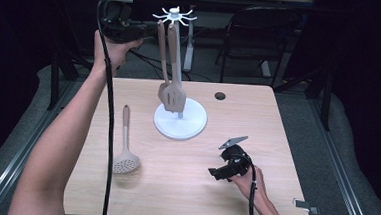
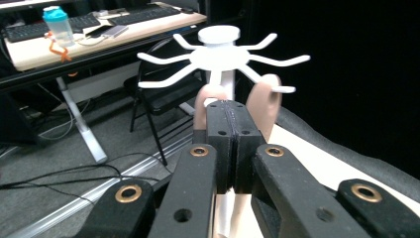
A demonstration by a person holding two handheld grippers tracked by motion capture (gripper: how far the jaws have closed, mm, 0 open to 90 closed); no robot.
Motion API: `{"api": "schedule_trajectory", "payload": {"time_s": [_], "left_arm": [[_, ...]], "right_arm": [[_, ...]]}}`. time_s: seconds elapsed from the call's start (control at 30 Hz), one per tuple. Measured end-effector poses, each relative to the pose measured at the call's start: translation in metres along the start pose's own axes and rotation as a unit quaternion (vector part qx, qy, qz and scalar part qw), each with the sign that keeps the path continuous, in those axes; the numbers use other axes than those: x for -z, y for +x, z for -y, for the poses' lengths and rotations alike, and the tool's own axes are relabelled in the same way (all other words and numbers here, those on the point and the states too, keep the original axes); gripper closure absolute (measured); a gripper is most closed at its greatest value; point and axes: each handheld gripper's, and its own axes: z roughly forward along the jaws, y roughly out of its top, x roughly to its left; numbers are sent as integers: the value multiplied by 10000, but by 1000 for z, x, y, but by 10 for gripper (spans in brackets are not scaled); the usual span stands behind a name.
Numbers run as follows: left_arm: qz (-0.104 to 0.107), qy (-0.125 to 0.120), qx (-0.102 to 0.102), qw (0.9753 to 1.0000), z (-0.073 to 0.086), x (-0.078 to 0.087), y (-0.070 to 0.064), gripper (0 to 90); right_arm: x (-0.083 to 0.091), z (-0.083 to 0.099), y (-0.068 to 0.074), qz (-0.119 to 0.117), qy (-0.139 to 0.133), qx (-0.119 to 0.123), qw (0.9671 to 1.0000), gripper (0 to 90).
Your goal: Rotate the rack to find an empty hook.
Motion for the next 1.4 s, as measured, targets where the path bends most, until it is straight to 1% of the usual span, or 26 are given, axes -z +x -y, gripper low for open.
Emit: {"api": "schedule_trajectory", "payload": {"time_s": [0.07, 0.13, 0.17, 0.2, 0.33, 0.5, 0.77, 0.9, 1.07, 1.1, 1.2, 1.23, 1.3, 1.33, 1.37, 1.4], "left_arm": [[-1, 12, -27, 10000, -1, -1, -1, 895], [-53, 38, -37, 10000, -2, -3, -1, 895], [-85, 39, -13, 10000, -2, -5, -1, 895], [-72, 32, 8, 10000, -2, -6, 0, 896], [-231, 49, 17, 9997, -3, -9, 1, 896], [-361, 35, 131, 9993, -3, -13, 6, 897], [-480, 28, 207, 9986, -5, -18, 11, 897], [-501, 19, 257, 9984, -4, -20, 14, 897], [-554, 39, 277, 9981, -6, -23, 16, 898], [-564, 32, 281, 9980, -6, -24, 16, 898], [-635, 40, 329, 9974, -6, -26, 18, 898], [-628, 37, 348, 9974, -6, -26, 19, 899], [-643, 29, 365, 9973, -7, -28, 19, 898], [-637, 27, 372, 9973, -7, -29, 20, 898], [-649, 38, 376, 9972, -7, -29, 20, 898], [-658, 36, 383, 9971, -7, -30, 21, 899]], "right_arm": [[0, 0, 0, 32, 13, 14, 10000, 146], [0, 0, 0, 29, 20, 12, 10000, 146], [0, 0, 0, 40, 11, 6, 10000, 147], [0, 0, 1, 26, -3, 0, 10000, 147], [0, 0, 0, 2, 6, 2, 10000, 146], [1, 0, -1, 34, 24, 6, 10000, 147], [1, 0, -1, 28, 56, 17, 10000, 147], [1, 0, -1, 25, 57, 14, 10000, 147], [0, 1, 0, 0, 16, 0, 10000, 147], [-1, 1, 0, -11, -55, -62, 10000, 147], [-1, 1, 0, 19, -6, -47, 10000, 147], [0, 1, -1, 28, 64, 13, 10000, 147], [0, 1, -1, 27, 65, 12, 10000, 147], [-1, 2, 0, 19, -7, -52, 10000, 148], [-1, 2, 0, 21, -5, -51, 10000, 147], [0, 1, -1, 26, 64, 11, 10000, 148]]}}
